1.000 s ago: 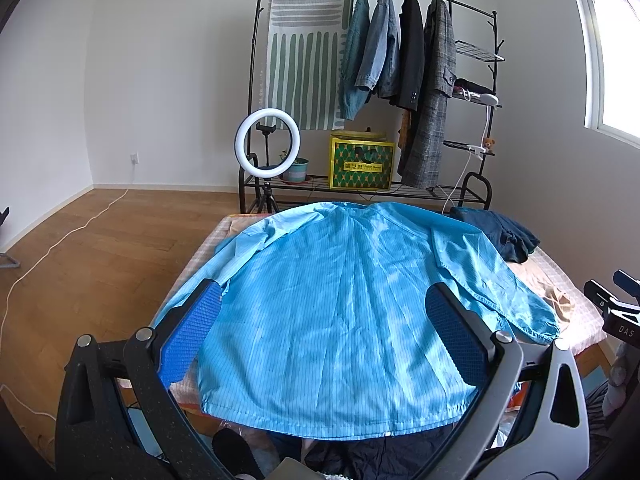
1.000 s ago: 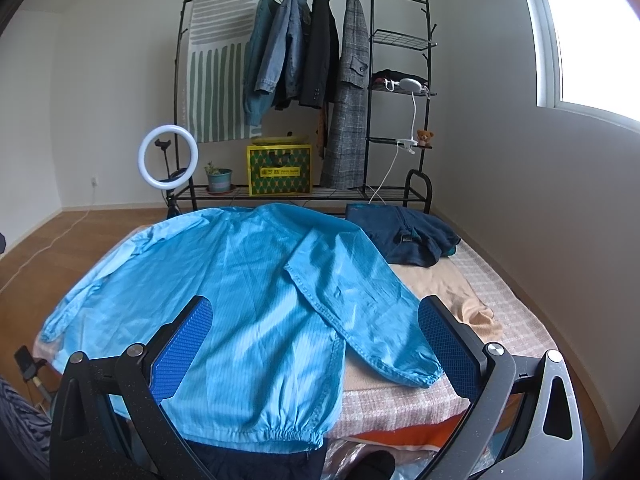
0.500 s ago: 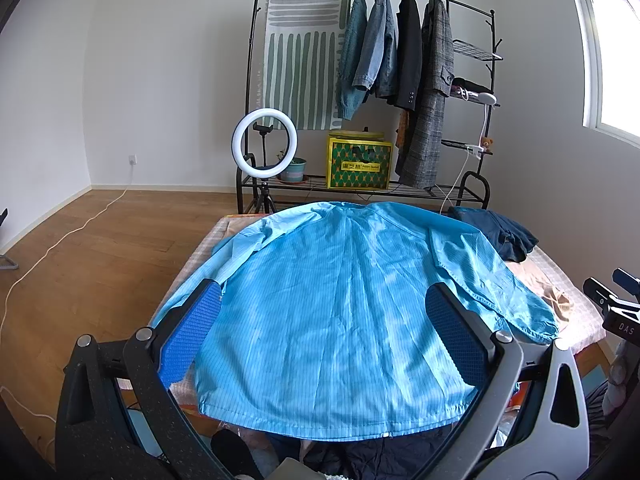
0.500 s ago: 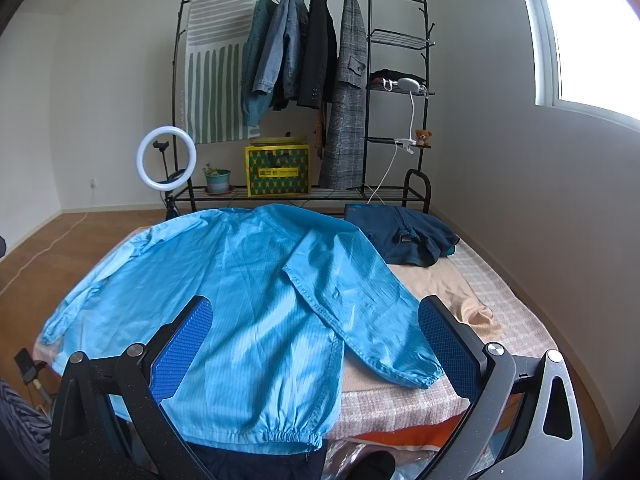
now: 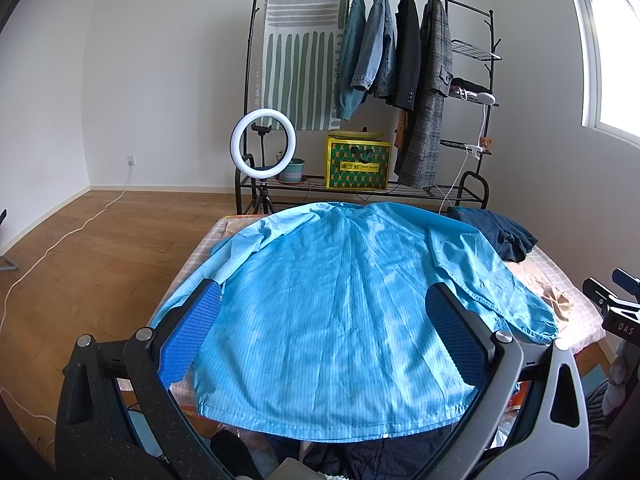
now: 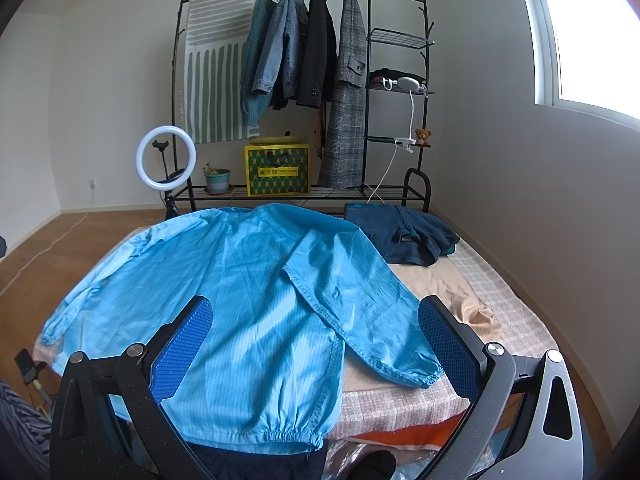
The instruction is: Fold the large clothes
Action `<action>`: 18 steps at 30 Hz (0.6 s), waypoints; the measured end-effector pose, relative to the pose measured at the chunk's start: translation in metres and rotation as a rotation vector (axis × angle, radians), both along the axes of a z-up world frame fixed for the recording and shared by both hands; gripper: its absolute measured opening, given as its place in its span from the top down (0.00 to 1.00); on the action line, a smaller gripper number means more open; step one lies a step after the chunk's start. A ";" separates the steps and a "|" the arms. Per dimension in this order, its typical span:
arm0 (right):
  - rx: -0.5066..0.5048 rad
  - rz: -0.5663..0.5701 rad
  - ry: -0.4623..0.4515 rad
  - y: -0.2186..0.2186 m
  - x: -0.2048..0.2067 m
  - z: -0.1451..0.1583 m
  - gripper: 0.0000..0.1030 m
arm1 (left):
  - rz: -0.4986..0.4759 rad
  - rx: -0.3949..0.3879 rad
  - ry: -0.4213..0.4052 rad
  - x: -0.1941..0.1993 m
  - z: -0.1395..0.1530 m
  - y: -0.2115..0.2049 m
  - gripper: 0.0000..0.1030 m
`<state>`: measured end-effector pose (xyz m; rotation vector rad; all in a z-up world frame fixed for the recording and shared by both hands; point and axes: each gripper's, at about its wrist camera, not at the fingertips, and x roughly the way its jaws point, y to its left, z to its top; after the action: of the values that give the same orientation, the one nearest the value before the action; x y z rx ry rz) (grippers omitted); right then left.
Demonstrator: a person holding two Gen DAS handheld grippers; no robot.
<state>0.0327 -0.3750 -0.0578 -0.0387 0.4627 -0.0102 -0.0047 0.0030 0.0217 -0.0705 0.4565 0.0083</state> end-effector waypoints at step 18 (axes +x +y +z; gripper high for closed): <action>0.019 0.027 0.022 0.016 0.016 -0.002 0.01 | 0.044 -0.007 0.009 0.015 -0.008 0.019 0.00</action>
<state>0.0491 -0.3594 -0.0597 -0.0260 0.4839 0.0216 0.0103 0.0215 0.0140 -0.0874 0.4642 0.0499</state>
